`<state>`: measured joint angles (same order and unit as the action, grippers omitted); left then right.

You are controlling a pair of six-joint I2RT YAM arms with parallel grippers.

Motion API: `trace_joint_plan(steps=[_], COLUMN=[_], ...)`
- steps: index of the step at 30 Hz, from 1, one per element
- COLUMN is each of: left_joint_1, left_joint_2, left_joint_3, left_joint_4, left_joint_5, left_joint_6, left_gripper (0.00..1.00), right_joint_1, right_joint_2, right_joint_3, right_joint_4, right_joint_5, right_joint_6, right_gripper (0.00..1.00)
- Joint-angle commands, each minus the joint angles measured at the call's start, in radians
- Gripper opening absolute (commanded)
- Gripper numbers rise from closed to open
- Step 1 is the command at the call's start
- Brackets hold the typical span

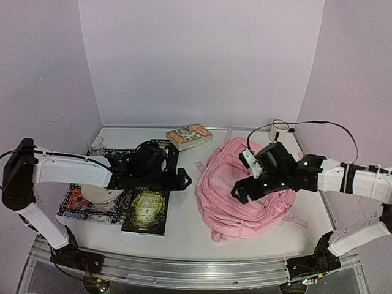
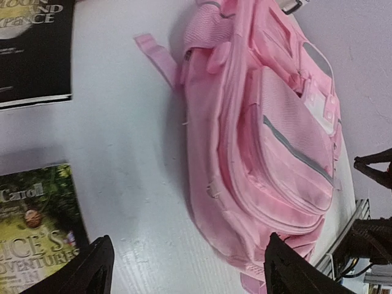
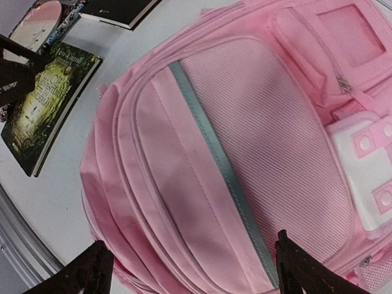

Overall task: Pack the student bag
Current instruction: Move the book to the center of the board.

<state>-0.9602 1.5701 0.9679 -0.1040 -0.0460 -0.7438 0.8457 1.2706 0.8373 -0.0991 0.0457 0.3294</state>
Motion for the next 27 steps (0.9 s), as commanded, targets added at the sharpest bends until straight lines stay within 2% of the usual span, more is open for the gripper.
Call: trace_joint_plan(steps=[1, 3, 7, 17, 23, 27], left_joint_1=[0.018, 0.03, 0.061, 0.069, 0.054, 0.027], left_joint_2=[-0.124, -0.171, -0.222, -0.18, -0.067, 0.028], left_joint_3=[-0.09, -0.141, -0.205, -0.226, -0.207, -0.193], left_joint_4=[-0.137, -0.163, -0.222, -0.391, -0.368, -0.266], left_joint_5=[-0.106, -0.122, -0.139, -0.188, -0.098, -0.011], left_joint_6=[-0.04, -0.059, -0.097, -0.16, -0.166, -0.177], left_gripper=[0.91, 0.96, 0.99, 1.0, 0.99, 1.0], right_joint_1=[0.088, 0.11, 0.153, 0.238, 0.241, 0.241], right_joint_2=[0.11, 0.153, 0.216, 0.38, 0.382, 0.372], right_joint_3=[0.104, 0.128, 0.16, 0.221, 0.184, 0.174], right_joint_4=[0.058, 0.098, 0.183, 0.246, 0.289, 0.29], right_joint_5=[0.033, 0.002, -0.028, -0.075, -0.052, -0.046], right_joint_6=[0.011, 0.032, 0.078, 0.122, 0.154, 0.167], right_gripper=[0.94, 0.95, 0.97, 0.98, 0.98, 0.98])
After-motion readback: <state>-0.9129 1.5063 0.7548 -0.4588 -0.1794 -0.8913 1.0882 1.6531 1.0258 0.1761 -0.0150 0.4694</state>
